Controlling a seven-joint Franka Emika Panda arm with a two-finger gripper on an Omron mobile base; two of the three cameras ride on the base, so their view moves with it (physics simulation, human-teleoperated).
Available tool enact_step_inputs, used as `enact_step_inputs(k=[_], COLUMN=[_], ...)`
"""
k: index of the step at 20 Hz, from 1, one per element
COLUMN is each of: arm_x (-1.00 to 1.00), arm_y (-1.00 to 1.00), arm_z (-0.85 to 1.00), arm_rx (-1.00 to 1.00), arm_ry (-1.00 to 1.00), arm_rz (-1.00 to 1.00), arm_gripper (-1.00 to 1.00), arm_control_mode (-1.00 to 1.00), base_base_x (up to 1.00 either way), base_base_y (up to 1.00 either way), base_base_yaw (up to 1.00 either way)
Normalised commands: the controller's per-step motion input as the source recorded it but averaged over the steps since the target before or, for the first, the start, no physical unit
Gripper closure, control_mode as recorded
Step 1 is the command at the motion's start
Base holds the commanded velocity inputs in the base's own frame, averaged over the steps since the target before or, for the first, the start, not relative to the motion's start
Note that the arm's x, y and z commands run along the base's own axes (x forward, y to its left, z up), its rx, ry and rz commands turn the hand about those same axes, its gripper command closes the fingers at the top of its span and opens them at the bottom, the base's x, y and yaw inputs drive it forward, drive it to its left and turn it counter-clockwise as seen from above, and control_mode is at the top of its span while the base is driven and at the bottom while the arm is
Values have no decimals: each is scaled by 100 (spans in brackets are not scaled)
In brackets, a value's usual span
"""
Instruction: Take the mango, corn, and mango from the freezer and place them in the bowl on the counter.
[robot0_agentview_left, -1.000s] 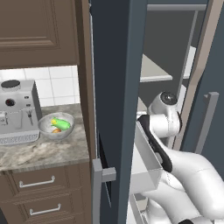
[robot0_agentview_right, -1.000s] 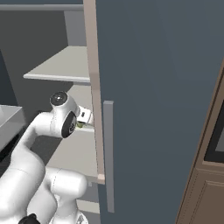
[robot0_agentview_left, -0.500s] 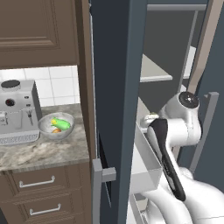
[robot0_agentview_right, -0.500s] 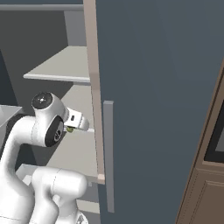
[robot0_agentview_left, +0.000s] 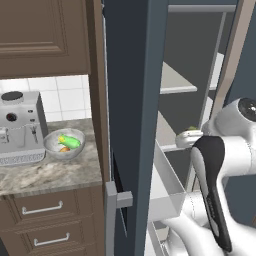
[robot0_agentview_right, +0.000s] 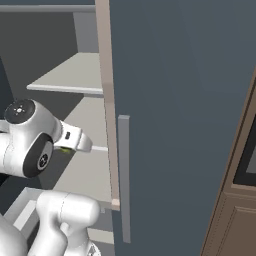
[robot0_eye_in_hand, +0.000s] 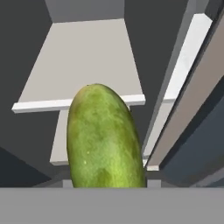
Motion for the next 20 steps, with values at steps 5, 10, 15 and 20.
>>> enact_step_inputs(k=[5,10,15,20], arm_x=[-78,-63,-50,-29], arm_y=[-18,0,3,9], arm_z=[58,54,56,28], arm_rx=[0,0,0,-3], arm_ry=[0,1,4,3], arm_rz=[0,0,-2,0], arm_gripper=[100,100,100,100], arm_control_mode=[-100,-100,-100,-100], base_base_x=[0,0,0,0], base_base_y=[0,0,0,0], base_base_yaw=[0,0,0,0])
